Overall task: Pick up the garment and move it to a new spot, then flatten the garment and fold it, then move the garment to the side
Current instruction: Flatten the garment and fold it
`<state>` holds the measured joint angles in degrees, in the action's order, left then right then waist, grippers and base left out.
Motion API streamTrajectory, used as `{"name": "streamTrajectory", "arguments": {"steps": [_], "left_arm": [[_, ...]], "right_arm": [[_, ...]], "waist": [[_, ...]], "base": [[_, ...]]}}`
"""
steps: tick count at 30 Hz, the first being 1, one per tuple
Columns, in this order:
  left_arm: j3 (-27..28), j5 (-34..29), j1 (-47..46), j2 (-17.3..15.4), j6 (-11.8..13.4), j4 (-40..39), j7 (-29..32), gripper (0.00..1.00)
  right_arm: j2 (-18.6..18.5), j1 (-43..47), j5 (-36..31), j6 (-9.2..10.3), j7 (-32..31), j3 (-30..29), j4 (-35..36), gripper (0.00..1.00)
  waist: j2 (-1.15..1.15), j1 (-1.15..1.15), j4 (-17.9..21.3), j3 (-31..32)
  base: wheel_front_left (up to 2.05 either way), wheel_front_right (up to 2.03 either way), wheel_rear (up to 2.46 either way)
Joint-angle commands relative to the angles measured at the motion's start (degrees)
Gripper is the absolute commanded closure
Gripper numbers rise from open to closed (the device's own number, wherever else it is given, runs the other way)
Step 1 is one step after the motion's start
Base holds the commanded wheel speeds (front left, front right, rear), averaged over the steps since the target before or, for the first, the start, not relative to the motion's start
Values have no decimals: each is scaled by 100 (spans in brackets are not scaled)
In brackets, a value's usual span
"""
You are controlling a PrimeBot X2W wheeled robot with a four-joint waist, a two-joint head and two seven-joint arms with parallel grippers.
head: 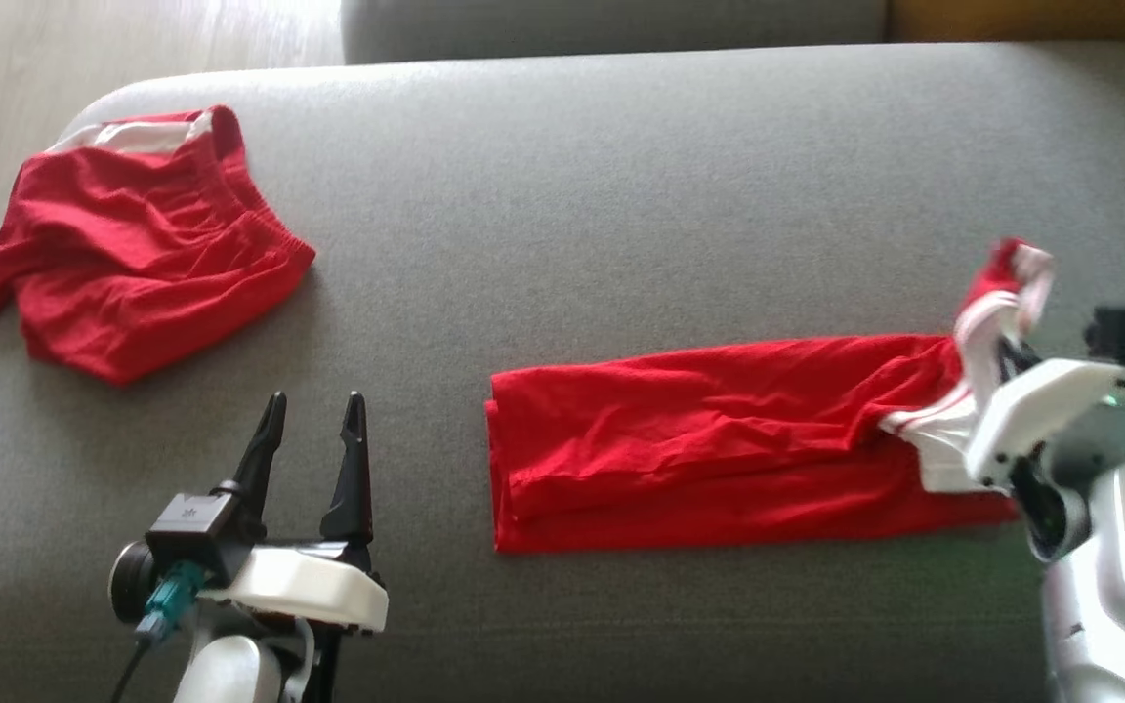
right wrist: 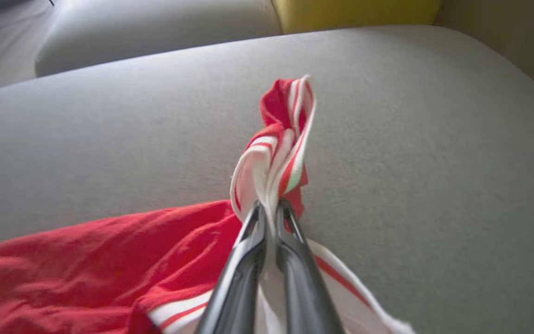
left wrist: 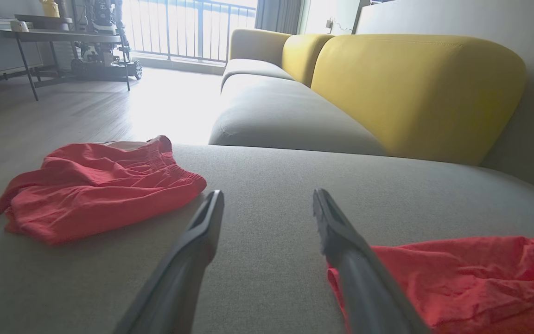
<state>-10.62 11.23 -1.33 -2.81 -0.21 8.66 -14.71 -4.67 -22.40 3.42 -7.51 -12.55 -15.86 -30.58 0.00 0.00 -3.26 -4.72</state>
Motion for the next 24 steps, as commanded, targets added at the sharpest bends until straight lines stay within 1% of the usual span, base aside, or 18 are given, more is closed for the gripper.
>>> {"name": "streamTrajectory", "arguments": {"steps": [1, 4, 8, 12, 17, 21, 24], "left_arm": [[185, 17, -99, -7, 32, -198, -29, 0], [211, 89, -29, -7, 62, -188, -29, 0], [189, 132, 11, -7, 72, -204, -29, 0], [152, 170, 27, -7, 95, -218, -29, 0], [142, 202, 65, -7, 117, -236, -29, 0], [133, 225, 77, -7, 117, -231, -29, 0], [121, 232, 64, -7, 118, -225, -29, 0]], "right_arm": [[30, -8, 202, 2, -134, 261, 370, 100], [124, 251, 821, 2, -660, 672, 943, 100], [173, 615, 1581, 2, -1296, 954, 1672, 100], [177, 945, 2668, 2, -1667, 1102, 2015, 100], [178, 1114, 3794, 2, -1600, 1311, 1907, 100], [179, 1069, 4701, 2, -1299, 1766, 1641, 100], [179, 948, 5200, 2, -1024, 2163, 1444, 100]], "waist": [[0, 0, 51, 85], [0, 0, 105, 218], [0, 0, 129, 363], [0, 0, 101, 431], [0, 0, 47, 454], [0, 0, -9, 423], [0, 0, -44, 391]], "base": [[0, 0, 0], [0, 0, 0], [0, 0, 0], [0, 0, 0], [0, 0, 0], [0, 0, 0], [0, 0, 0]]}}
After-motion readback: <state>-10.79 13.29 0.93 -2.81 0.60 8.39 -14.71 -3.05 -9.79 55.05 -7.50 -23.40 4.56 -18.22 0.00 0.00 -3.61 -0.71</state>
